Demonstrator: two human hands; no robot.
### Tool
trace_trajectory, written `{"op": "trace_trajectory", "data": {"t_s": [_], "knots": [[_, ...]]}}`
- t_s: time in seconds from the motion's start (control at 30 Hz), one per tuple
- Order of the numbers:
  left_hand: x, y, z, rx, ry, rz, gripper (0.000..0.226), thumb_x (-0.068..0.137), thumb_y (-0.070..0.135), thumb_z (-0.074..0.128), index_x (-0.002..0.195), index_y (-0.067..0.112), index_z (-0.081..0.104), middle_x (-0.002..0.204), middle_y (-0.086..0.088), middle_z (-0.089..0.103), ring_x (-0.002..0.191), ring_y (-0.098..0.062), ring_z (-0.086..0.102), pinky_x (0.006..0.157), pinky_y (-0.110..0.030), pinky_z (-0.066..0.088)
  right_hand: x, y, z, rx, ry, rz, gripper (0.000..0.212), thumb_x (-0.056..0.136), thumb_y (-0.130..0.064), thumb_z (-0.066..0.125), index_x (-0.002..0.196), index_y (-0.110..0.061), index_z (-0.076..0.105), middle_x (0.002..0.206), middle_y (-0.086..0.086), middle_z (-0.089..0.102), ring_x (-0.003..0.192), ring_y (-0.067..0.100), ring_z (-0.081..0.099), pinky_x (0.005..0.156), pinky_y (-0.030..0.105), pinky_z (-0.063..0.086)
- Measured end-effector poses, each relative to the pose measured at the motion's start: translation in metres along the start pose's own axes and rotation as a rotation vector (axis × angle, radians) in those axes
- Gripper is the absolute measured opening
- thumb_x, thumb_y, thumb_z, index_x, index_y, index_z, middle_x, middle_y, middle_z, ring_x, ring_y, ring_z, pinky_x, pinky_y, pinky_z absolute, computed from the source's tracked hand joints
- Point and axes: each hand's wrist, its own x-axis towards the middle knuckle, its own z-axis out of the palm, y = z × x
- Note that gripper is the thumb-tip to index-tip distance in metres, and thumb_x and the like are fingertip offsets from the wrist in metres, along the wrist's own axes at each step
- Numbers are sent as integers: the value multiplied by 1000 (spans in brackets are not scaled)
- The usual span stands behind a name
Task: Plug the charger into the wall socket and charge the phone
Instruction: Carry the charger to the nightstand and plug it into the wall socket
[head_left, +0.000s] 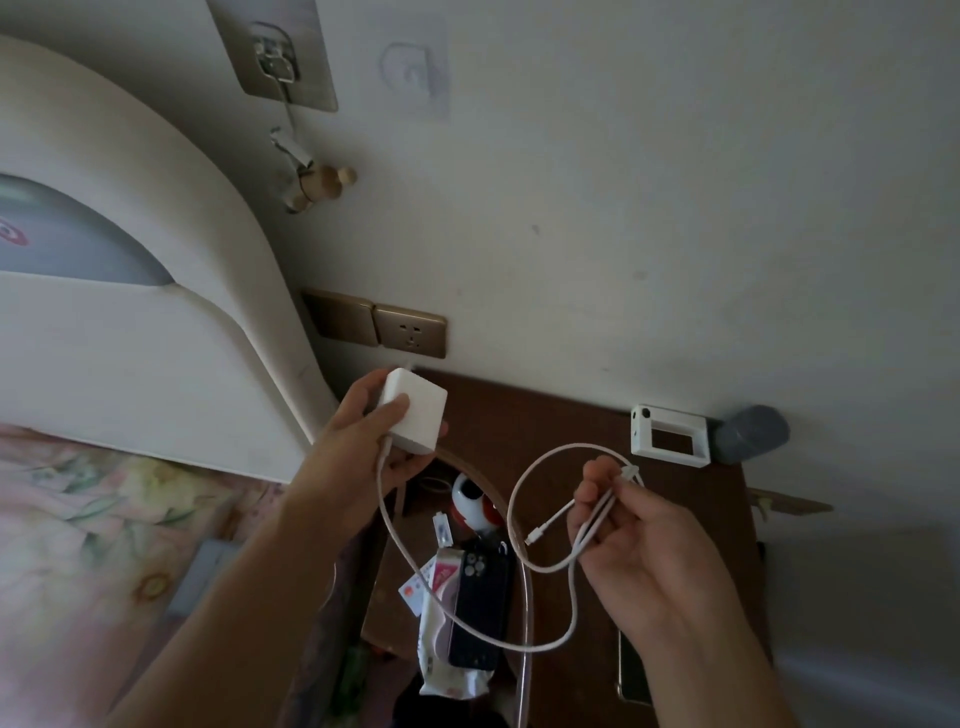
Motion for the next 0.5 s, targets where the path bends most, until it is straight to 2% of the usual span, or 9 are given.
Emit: {"op": "trace_trajectory", "data": {"t_s": [0.1,0.17,0.27,0.4,0.5], "knots": [[19,3,-8,-90,-10,-86,27,97,36,47,120,33,61,128,-21,52,117,-36,59,83,-46,56,7,4,6,-5,9,4,17,91,-8,50,98,-5,65,66,7,73,67,16,64,67,30,48],[32,4,-12,-97,-24,-99,31,98,33,46,125,32,59,129,-20,50,122,-37,53,83,-48,55,11,6,8,-4,18,6,17,91,-8,50,97,-5,65,66,7,73,68,16,64,67,30,48],[49,6,-16,-52,1,-76,39,97,24,48,135,30,52,133,-17,47,123,-36,51,76,-43,57,18,7,6,-2,44,5,17,91,-9,50,99,-6,65,66,6,73,69,16,64,67,30,47],[65,6,-15,-24,78,-86,49,93,22,56,139,12,45,127,-19,52,114,-31,57,62,-32,59,27,7,1,-7,66,0,20,91,-10,50,105,-7,65,67,5,73,60,13,65,64,30,46],[77,5,-15,9,140,-85,50,89,23,61,135,7,46,124,-17,54,112,-29,59,69,-33,56,31,6,-3,4,80,-3,21,91,-11,50,105,-8,65,67,5,73,61,13,65,64,30,47]]}}
